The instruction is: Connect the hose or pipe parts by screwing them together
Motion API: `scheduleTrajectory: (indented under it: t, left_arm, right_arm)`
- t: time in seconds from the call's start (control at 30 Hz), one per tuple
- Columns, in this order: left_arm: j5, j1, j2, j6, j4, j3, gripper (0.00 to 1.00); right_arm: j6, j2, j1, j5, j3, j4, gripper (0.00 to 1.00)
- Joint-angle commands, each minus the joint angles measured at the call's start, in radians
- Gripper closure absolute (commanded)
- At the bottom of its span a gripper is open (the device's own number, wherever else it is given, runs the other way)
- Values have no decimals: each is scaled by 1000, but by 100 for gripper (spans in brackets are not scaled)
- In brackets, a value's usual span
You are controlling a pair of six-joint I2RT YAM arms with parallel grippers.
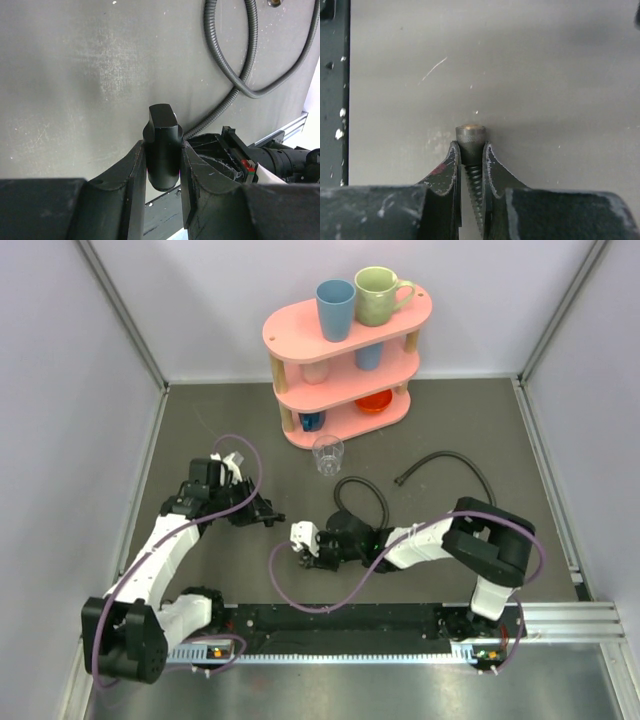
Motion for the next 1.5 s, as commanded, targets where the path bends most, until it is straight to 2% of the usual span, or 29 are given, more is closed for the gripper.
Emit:
scheduleTrajectory:
  t: [0.0,0.07,0.1,0.23,0.5,0.87,1.0,1.1,1.13,1.2,1.37,1.47]
  left_arm:
    - [38,6,9,-21,57,-14,100]
    - [35,11,9,-21,55,-17,100]
    - [33,11,6,-21,58,-18,100]
    - [26,12,9,-22,60,-14,100]
    - [15,12,21,-21,55,-9,100]
    - [6,12,35,-27,57,0,100]
    - [6,14,37,-25,60,0,100]
    - [7,14,37,-24,58,0,100]
    - [9,14,35,-24,58,2,100]
    - [33,12,29,-19,46,18,100]
    - [105,11,-69,-31,23,81,100]
    - [180,12,-146,-56,41,109,100]
  right_arm:
    - [92,57,18,68,4,187,91]
    - [67,60,20,30,-12,205,85]
    - [57,59,18,16,-30,216,79]
    - [5,44,15,-52,-61,230,68]
    - [-35,65,-32,-193,-105,323,65]
    - [-63,122,-38,-208,-73,322,64]
    - [-74,129,-41,-216,-70,314,71]
    - [-77,126,-41,-202,-76,325,84]
    - [-77,119,-41,-194,-81,334,93]
    - [-65,47,-41,-165,-93,363,99]
    - [-68,-206,-52,-96,-98,336,100]
    - [-63,-360,-64,-95,-153,388,100]
